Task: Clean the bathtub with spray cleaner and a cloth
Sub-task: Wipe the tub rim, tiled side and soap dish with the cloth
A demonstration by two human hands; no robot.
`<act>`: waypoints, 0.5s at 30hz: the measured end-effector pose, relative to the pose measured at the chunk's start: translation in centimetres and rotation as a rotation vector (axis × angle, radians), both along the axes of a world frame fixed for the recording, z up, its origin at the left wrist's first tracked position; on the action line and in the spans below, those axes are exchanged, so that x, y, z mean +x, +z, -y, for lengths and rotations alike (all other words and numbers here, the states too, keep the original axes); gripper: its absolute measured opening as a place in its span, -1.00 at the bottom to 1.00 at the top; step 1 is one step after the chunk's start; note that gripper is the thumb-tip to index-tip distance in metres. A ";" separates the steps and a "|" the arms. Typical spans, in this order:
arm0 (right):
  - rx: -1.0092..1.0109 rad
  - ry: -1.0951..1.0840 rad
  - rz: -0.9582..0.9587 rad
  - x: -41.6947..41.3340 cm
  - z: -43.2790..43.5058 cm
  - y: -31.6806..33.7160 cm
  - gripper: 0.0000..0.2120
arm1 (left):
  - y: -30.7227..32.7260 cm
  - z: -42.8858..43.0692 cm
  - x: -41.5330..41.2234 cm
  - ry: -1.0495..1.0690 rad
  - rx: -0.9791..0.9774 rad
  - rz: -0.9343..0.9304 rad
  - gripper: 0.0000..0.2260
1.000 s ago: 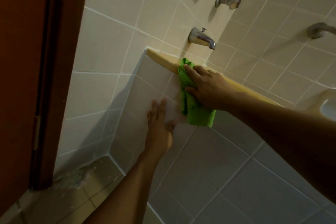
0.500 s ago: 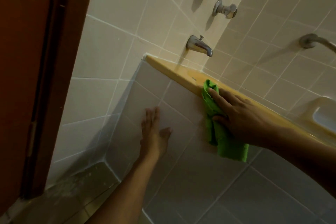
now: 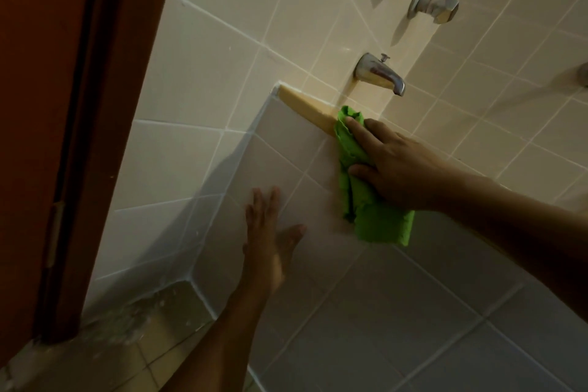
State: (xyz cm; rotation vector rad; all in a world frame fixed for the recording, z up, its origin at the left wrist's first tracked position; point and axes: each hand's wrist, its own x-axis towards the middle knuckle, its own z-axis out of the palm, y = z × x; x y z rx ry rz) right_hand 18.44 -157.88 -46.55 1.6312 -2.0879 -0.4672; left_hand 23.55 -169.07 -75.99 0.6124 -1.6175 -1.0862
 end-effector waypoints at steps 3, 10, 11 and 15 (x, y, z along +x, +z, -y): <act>-0.008 0.019 0.024 0.3 2.7 0.1 -0.24 | -1.1 0.5 -0.4 0.055 0.032 -0.008 -0.11; -0.027 0.034 0.017 1.3 8.4 0.0 -0.25 | -1.8 1.4 -0.8 -0.050 0.209 -0.159 -0.18; -0.028 0.039 0.015 1.4 9.1 0.0 -0.25 | -1.7 1.3 -0.6 -0.033 0.187 -0.123 -0.19; -0.035 0.052 0.011 1.8 11.3 -0.1 -0.25 | -1.2 0.9 0.4 -0.026 0.156 -0.072 -0.14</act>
